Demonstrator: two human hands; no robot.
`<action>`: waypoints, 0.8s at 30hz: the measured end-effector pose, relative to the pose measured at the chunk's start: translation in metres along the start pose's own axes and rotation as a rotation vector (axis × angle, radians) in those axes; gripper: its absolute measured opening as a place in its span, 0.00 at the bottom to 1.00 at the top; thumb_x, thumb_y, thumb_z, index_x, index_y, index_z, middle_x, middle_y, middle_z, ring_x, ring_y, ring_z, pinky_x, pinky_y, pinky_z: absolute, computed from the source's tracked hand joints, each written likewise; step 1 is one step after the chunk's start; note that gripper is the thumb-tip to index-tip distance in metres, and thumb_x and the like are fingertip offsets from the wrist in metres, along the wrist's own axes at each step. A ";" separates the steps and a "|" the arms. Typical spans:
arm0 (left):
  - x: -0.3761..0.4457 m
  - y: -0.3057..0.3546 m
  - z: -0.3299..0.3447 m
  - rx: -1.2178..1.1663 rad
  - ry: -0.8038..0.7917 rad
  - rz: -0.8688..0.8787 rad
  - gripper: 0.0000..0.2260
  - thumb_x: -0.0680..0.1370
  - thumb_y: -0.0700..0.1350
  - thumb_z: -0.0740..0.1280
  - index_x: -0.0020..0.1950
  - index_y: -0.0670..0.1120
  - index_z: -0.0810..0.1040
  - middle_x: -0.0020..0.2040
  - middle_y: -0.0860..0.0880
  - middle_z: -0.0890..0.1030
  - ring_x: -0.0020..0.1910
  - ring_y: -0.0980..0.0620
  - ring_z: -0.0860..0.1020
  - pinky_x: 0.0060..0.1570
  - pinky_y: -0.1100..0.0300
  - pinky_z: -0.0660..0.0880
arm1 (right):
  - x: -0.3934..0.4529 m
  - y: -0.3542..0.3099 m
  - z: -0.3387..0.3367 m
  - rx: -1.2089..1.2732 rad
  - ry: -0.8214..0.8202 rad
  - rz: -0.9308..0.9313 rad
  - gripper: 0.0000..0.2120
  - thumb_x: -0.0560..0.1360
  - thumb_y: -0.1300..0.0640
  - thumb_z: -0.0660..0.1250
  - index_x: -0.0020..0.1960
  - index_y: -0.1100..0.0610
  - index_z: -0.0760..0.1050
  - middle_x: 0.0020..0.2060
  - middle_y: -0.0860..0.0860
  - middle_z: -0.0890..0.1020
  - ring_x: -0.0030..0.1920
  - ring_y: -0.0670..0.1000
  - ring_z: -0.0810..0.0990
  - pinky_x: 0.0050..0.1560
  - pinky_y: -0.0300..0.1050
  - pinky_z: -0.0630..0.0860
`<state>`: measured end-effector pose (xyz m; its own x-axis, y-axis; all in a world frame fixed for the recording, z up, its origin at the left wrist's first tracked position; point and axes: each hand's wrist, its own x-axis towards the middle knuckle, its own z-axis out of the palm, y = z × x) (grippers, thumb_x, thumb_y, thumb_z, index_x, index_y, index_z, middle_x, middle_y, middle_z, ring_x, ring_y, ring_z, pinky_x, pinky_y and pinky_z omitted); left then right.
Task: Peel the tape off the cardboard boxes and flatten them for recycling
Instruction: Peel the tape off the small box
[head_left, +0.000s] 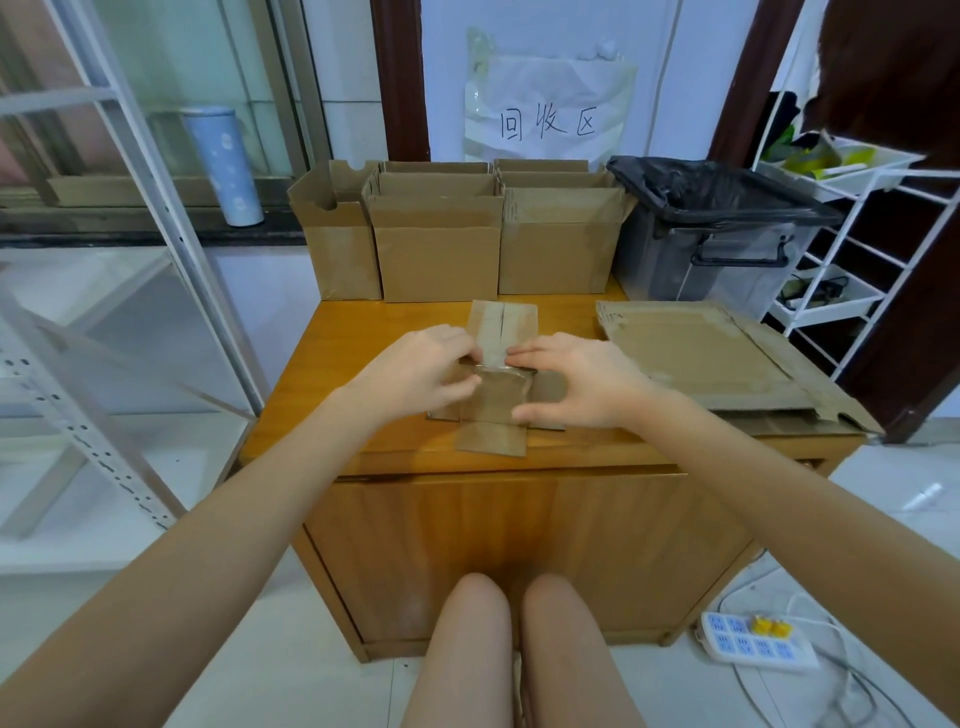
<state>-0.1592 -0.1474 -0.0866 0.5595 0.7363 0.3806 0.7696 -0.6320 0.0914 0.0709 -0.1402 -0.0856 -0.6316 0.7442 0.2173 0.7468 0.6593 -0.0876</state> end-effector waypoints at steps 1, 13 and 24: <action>-0.001 0.001 0.002 -0.006 0.004 -0.010 0.17 0.75 0.54 0.69 0.56 0.43 0.78 0.51 0.49 0.79 0.50 0.51 0.75 0.49 0.56 0.74 | -0.002 -0.002 0.007 0.010 0.036 0.018 0.31 0.72 0.34 0.64 0.70 0.49 0.70 0.67 0.42 0.73 0.64 0.44 0.71 0.57 0.45 0.74; -0.003 0.009 0.021 0.006 0.093 -0.110 0.13 0.74 0.39 0.71 0.57 0.44 0.75 0.53 0.49 0.75 0.51 0.54 0.67 0.49 0.63 0.69 | -0.001 0.003 0.025 0.142 0.245 -0.008 0.21 0.69 0.59 0.72 0.62 0.54 0.77 0.58 0.47 0.80 0.55 0.50 0.77 0.52 0.49 0.78; -0.001 0.007 0.014 0.044 0.035 -0.062 0.15 0.73 0.32 0.66 0.59 0.43 0.75 0.55 0.48 0.76 0.52 0.52 0.69 0.48 0.64 0.67 | 0.003 0.002 0.021 0.088 0.187 -0.022 0.22 0.70 0.59 0.71 0.64 0.53 0.76 0.58 0.47 0.80 0.55 0.49 0.76 0.53 0.48 0.77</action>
<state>-0.1507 -0.1491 -0.0990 0.4997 0.7646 0.4070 0.8159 -0.5733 0.0754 0.0660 -0.1348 -0.1057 -0.5916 0.7022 0.3962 0.7068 0.6881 -0.1641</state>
